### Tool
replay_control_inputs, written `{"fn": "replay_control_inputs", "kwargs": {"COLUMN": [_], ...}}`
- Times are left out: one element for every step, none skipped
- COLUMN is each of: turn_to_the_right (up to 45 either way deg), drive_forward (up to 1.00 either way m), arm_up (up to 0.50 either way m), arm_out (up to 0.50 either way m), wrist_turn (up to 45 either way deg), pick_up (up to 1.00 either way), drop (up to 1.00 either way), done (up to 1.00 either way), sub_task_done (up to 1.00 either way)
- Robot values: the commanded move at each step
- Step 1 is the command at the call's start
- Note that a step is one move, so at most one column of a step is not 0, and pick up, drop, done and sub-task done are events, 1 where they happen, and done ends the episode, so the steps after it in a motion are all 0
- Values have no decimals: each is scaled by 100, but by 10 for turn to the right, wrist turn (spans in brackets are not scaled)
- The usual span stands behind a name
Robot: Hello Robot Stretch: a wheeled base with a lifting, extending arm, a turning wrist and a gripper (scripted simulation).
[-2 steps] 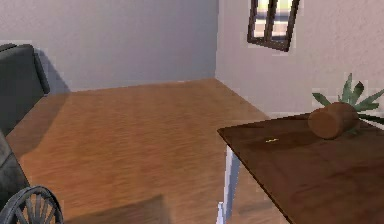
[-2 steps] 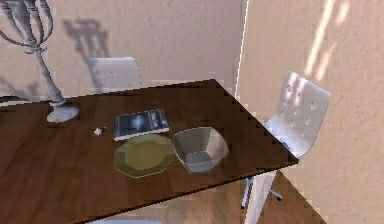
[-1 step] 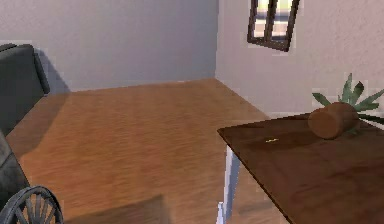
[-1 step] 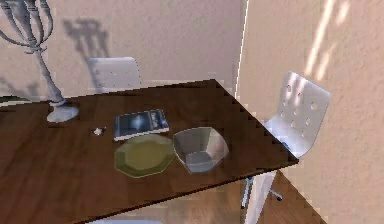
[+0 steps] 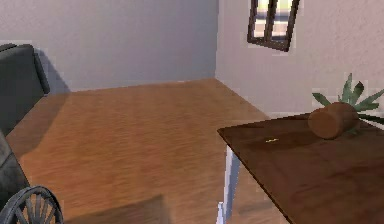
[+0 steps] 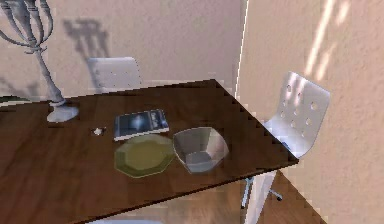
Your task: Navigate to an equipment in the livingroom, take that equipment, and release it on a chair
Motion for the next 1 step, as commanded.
{"fn": "replay_control_inputs", "kwargs": {"turn_to_the_right": [0], "drive_forward": [0], "arm_up": [0], "arm_out": [0], "wrist_turn": [0], "pick_up": [0], "drop": [0], "done": [100], "sub_task_done": [0]}}
